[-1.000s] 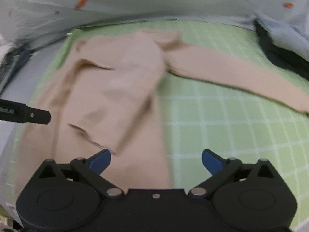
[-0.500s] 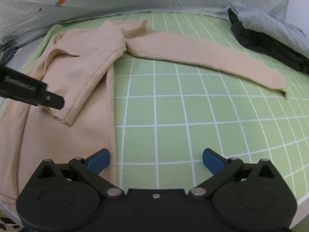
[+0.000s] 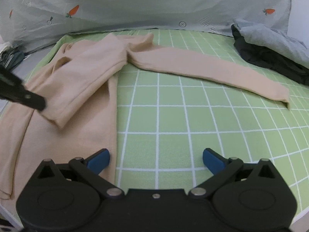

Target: Fold clothes

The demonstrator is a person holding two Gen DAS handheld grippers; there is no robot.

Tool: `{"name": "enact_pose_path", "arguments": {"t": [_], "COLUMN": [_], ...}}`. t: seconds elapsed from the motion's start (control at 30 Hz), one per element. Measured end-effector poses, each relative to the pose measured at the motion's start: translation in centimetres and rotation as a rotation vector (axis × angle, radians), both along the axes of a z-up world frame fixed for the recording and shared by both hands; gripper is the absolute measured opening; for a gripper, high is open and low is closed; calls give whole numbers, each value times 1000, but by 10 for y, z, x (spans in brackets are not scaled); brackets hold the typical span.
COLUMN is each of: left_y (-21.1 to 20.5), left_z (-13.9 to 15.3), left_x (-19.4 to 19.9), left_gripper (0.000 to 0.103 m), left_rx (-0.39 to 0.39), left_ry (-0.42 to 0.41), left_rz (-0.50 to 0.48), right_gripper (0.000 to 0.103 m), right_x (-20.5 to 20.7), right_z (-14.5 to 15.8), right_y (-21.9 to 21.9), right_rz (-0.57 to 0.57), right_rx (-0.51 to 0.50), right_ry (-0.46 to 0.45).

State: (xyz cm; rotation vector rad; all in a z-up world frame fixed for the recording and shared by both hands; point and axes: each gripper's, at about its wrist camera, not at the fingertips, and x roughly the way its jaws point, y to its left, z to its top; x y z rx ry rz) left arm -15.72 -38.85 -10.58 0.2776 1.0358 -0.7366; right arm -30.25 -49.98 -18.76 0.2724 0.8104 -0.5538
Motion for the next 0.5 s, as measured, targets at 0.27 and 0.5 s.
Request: {"name": "enact_pose_path", "arguments": {"t": [0.27,0.5], "left_y": [62,113], "left_z": [5,-1], "left_x": [-8,-12], "left_gripper": [5,5], "left_rx": [-74,-95], "left_ry": [157,216], "left_rz": [146,267], "right_gripper": [103,103], "right_x": [1,-3], "right_z": [-2,-6], "right_y": [2,7], "right_rz": [-38,-55], "right_rx": [-21,-49], "right_ry": [-28,-62]}}
